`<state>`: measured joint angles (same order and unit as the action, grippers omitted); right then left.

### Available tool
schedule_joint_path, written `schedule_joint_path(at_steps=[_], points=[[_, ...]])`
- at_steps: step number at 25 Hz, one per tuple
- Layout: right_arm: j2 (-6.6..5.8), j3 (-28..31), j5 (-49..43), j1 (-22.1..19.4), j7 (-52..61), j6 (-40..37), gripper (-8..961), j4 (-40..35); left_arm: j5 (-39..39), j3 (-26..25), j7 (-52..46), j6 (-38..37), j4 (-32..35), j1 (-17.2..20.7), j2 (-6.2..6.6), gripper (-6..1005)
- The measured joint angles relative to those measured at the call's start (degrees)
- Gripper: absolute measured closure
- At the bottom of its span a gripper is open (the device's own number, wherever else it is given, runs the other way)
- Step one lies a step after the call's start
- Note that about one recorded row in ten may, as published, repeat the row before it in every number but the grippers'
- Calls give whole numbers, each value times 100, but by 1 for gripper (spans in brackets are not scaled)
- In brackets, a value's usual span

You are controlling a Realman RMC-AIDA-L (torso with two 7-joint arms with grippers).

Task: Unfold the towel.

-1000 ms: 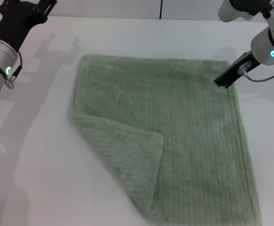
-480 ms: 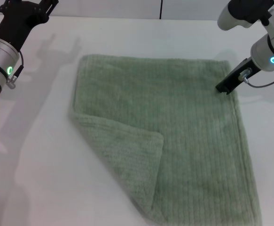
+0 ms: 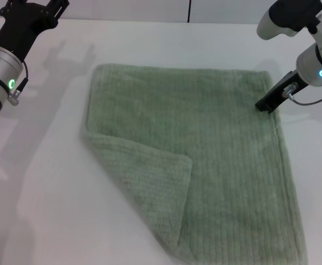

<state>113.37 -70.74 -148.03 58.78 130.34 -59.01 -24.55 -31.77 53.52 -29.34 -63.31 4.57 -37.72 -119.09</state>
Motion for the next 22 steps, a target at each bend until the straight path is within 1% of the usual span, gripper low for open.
schedule_joint_path(at_steps=[8,12,13,14,15,16,18,19,20,21,22], points=[[-8,-23,-4,12,0,30,941,38,-35,7,-99,-35,0,2,0,214],[-9,-33,-6,12,-1,33,941,38,-52,115,-277,-73,20,3,7,215],[-9,-34,-7,11,-1,36,940,38,-56,568,-649,-71,181,39,50,215],[-9,-35,-7,11,0,40,940,39,-60,794,-863,-59,301,68,74,215],[-13,-36,-7,11,0,48,940,42,-69,1299,-1277,-1,603,162,122,215],[-13,-36,-7,11,0,48,940,42,-69,1299,-1277,-1,603,162,122,215],[-15,-35,-7,10,-1,50,940,45,-134,2108,-1919,150,1210,380,256,215],[-16,-35,-7,10,-1,50,939,47,-267,2399,-2233,239,1523,477,339,215],[-17,-37,-7,11,-1,50,939,58,-409,2620,-2542,321,1803,551,422,214],[-17,-37,-7,11,-1,50,939,58,-902,2821,-3120,409,2260,648,549,214],[-17,-40,-7,15,-1,50,939,67,-902,2821,-3120,409,2260,648,549,214]])
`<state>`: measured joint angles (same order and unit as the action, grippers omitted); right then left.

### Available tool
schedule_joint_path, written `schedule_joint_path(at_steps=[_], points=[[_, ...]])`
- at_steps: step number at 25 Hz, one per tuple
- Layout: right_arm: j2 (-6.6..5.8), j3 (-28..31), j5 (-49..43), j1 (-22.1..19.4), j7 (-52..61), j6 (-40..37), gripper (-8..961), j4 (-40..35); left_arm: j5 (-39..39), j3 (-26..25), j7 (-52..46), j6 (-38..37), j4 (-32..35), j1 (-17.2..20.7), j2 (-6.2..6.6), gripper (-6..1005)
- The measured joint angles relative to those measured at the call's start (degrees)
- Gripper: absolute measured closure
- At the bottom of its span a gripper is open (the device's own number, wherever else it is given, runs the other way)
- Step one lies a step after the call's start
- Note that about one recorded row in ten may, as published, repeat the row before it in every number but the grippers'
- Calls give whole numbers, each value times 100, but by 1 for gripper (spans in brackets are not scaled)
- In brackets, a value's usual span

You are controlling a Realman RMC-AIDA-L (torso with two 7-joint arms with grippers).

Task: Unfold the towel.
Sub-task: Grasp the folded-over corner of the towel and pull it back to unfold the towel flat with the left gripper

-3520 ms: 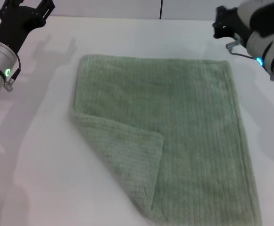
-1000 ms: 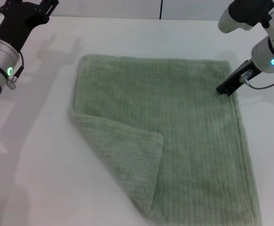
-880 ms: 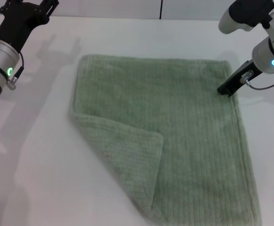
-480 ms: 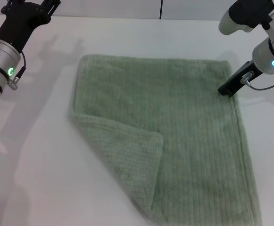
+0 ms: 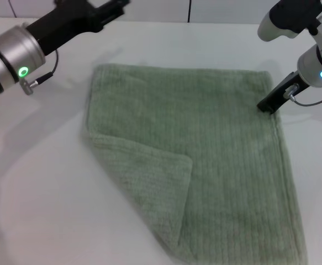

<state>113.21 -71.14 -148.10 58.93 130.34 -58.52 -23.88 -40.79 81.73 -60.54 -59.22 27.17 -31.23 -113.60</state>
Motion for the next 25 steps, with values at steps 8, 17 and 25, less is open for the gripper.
schedule_joint_path(at_steps=[8,17,25], points=[[-1,-6,0,19,-20,7,937,15,-3915,-329,-2976,-681,2043,149,283,215],[-12,-6,-1,34,-24,-19,936,15,-6591,-572,-4319,-2094,2774,-331,-41,215],[-24,-5,-3,54,-26,-35,935,15,-7964,-455,-4689,-2058,2788,-612,-477,214]])
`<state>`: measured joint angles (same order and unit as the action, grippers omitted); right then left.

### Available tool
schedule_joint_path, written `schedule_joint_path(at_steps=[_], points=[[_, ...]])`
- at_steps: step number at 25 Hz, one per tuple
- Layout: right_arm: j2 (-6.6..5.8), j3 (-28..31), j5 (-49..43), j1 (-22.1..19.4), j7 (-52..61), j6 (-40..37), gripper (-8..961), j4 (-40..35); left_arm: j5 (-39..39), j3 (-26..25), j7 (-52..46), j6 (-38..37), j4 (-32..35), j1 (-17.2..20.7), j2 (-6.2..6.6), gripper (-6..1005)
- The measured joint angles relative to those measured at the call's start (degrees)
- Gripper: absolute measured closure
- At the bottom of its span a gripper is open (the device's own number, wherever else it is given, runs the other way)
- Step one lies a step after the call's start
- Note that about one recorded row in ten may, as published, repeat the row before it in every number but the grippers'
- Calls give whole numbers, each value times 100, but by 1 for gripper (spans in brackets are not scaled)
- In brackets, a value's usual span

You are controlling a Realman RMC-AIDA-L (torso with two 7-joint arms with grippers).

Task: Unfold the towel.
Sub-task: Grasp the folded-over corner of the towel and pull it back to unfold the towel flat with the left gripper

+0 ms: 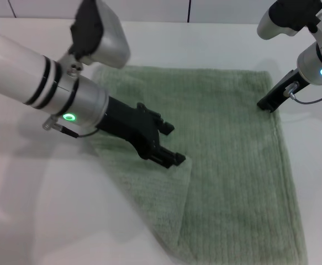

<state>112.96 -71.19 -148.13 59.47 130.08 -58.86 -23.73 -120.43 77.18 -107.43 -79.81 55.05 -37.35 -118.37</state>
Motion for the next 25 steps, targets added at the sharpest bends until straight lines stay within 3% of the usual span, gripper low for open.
schedule_joint_path(at_steps=[15,25], points=[[-3,0,-6,3,0,0,932,5,268,898,-112,793,-520,-146,-36,215],[-3,-9,-6,3,14,4,930,9,602,1014,-69,1021,-784,-235,-52,215]])
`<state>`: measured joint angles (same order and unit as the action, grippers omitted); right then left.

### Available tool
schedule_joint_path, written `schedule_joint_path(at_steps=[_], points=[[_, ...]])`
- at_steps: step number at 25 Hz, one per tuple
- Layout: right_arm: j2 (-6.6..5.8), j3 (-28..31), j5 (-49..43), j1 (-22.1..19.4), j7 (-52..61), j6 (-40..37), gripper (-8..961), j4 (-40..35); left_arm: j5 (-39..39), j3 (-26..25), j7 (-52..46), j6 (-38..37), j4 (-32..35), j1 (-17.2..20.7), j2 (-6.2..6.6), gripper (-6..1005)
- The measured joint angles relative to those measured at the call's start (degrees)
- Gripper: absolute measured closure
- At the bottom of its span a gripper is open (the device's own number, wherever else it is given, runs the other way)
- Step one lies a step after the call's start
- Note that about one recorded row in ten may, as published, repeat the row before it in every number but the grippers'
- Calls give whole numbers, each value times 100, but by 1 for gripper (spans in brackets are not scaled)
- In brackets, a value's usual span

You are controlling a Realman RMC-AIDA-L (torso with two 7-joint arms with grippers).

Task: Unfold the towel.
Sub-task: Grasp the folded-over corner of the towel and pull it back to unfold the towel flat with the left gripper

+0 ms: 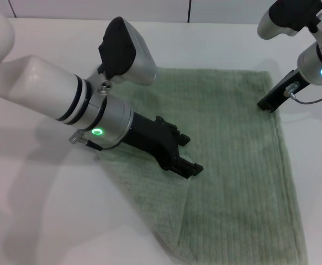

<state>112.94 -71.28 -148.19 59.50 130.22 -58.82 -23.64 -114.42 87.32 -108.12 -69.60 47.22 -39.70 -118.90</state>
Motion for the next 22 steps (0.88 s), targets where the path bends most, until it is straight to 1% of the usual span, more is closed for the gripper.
schedule_joint_path(at_steps=[2,7,13,22], points=[[0,0,0,-2,-1,3,930,0,45,171,0,129,-21,-2,-6,214],[4,0,0,-9,-1,14,929,0,52,319,-27,252,-33,-3,-6,234],[35,29,-134,-17,6,33,928,0,56,350,-37,294,-54,-3,-4,273],[35,54,-148,-13,15,32,926,0,54,365,-21,307,-125,-21,-11,332]])
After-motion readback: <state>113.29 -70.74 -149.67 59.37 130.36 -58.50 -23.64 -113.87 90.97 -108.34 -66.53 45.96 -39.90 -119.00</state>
